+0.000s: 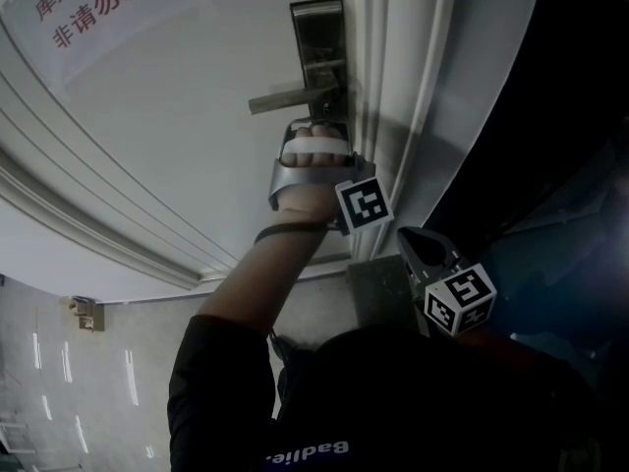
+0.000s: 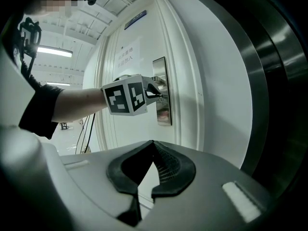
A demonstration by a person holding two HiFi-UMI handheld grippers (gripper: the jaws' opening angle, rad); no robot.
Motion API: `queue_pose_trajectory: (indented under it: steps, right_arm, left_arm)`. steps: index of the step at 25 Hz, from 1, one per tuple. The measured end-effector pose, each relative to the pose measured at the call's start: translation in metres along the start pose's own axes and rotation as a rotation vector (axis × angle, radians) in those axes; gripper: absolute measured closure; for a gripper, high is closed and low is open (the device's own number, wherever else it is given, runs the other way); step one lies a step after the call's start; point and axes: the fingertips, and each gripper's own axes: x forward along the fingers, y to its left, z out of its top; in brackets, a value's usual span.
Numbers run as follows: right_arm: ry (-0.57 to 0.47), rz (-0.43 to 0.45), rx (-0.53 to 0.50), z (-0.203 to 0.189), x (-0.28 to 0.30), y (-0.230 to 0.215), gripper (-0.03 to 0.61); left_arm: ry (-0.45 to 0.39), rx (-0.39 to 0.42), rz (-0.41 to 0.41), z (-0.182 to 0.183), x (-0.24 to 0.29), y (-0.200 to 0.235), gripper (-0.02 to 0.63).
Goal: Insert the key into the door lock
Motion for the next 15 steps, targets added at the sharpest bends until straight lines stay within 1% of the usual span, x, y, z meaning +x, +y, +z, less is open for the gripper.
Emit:
queue_pose_trajectory:
  steps: [9,12,15]
  right_arm:
    - [-0.012,0.005,-0.006,0.004,-0.001,-0.001,0.574]
    - [-0.017,0.011,-0.007,0.004,-0.001,-0.001,0.574]
    - [-0.019,0.006,0.013,0.002,-0.002,-0.001,0.574]
  left_arm:
    - [-0.005,0.017,0.009,-0.001,0.006,0.000,0.572]
    - [-0.009,0.014,0.011,-0.002,0.009,0.001,0.572]
    - [-0.012,0.001,0.012,-0.003,0.013,0.001,0.574]
